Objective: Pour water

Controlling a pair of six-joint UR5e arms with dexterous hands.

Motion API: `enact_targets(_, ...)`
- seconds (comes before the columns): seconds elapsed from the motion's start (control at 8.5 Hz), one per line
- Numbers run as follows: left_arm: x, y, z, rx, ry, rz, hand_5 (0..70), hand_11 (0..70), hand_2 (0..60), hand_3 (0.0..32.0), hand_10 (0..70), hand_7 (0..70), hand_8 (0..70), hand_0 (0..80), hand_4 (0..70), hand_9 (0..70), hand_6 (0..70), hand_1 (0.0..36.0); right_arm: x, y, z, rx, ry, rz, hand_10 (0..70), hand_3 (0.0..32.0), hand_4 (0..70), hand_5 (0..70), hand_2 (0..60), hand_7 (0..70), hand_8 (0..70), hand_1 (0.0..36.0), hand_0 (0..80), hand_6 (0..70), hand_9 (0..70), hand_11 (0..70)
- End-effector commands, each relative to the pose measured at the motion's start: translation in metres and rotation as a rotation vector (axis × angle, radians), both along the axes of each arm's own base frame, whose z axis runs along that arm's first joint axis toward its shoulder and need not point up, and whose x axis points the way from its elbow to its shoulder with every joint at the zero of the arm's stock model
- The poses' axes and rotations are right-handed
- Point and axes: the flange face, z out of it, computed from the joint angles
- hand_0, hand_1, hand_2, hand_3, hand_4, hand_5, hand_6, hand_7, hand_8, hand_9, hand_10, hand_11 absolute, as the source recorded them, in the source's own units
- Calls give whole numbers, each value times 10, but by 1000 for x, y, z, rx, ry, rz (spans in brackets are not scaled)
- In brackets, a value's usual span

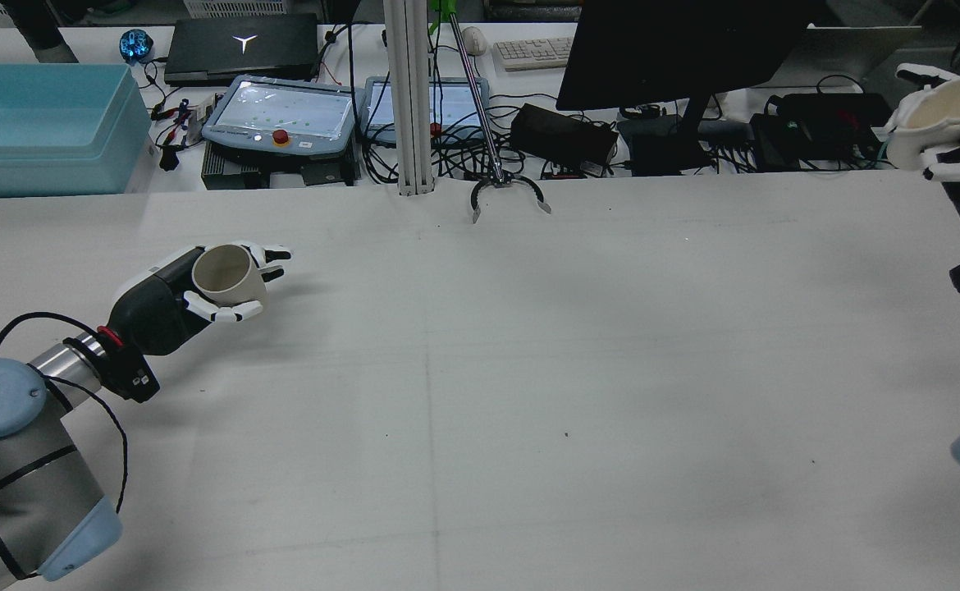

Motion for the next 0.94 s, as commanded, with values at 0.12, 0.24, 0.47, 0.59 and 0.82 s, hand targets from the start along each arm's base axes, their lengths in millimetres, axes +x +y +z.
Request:
enact_targets(0.12, -37, 7, 84, -10, -91, -50, 700, 188, 600, 0, 106, 260, 110, 800, 700, 90, 271, 360, -11, 8, 69, -39, 32, -28, 0, 0, 374, 177, 600, 626, 367, 360, 762, 462, 488, 0)
enact_targets(0.24, -35, 9, 86, -5, -111, -49, 700, 190, 600, 0, 107, 259, 111, 800, 700, 91, 271, 360, -11, 8, 70, -41, 37, -25, 0, 0, 360, 175, 600, 615, 365, 360, 747, 454, 486, 0)
enact_targets(0.47, -41, 7, 87, 9, -141, -65, 700, 180, 600, 0, 99, 264, 115, 800, 670, 89, 276, 360, -10, 10, 72, -44, 59, -20, 0, 0, 345, 174, 600, 599, 364, 360, 740, 444, 485, 0)
enact_targets(0.59, -39, 10, 96, -1, -154, -59, 700, 143, 266, 0, 76, 248, 100, 800, 467, 65, 252, 360, -9, 15, 80, -62, 79, -21, 0, 0, 337, 173, 600, 592, 365, 360, 726, 442, 486, 0)
enact_targets(0.82, -42, 16, 110, 17, -180, -62, 558, 76, 79, 0, 38, 198, 61, 732, 386, 25, 194, 269, -9, 18, 96, -99, 100, -14, 0, 0, 321, 168, 600, 574, 366, 360, 698, 433, 487, 0)
